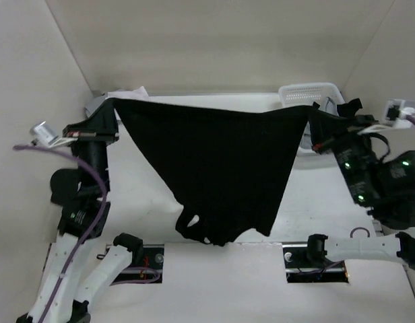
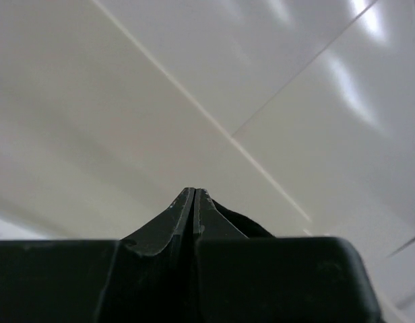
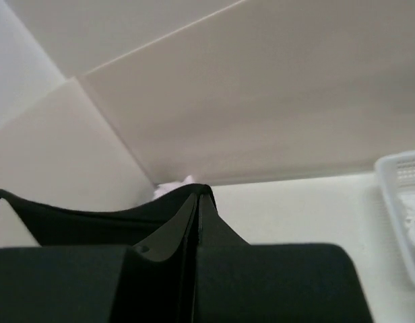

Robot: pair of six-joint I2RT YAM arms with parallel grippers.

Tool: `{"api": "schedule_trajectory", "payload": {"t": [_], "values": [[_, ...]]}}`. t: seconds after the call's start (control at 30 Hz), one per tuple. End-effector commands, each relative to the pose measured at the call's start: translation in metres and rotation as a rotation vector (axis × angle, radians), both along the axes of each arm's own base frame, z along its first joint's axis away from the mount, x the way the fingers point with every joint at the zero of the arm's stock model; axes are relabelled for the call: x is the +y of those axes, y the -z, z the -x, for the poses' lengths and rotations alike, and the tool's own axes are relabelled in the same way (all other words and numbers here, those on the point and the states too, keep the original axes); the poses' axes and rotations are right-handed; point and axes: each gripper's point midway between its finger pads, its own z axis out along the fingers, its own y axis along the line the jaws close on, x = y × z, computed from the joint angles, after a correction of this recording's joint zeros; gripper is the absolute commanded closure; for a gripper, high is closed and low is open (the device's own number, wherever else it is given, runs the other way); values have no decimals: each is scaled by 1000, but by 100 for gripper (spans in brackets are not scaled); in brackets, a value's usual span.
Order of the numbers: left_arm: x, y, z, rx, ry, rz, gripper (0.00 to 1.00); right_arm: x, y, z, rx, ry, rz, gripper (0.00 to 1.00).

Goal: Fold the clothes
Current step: Flatten the tank top out

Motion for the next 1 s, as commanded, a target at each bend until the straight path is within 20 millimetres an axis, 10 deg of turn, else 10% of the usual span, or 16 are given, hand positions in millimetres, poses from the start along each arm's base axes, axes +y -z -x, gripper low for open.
{"api": "schedule_trajectory", "payload": {"t": [0.0,0.17,0.3,0.47,0.7,0.8,0.97], "values": [[-11,77,-75,248,-75,-97,100,31,13,-35,-53,36,122,100],[-34,182,-158,496,-21,-100,100,92,130,-154,217,-152,150,100],[-41,206,-220,574,39,-61,100,100,154,-235,293,-151,119,100],[-38,100,-252,385,84,-30,100,88,75,-281,219,-106,110,100],[-16,-17,-228,174,17,-103,100,69,-52,-252,1,-86,94,100],[-7,-33,-221,146,-9,-120,100,65,-59,-245,-12,-79,94,100],[-4,-19,-211,163,-14,-127,100,60,-7,-249,107,-68,135,100]]}}
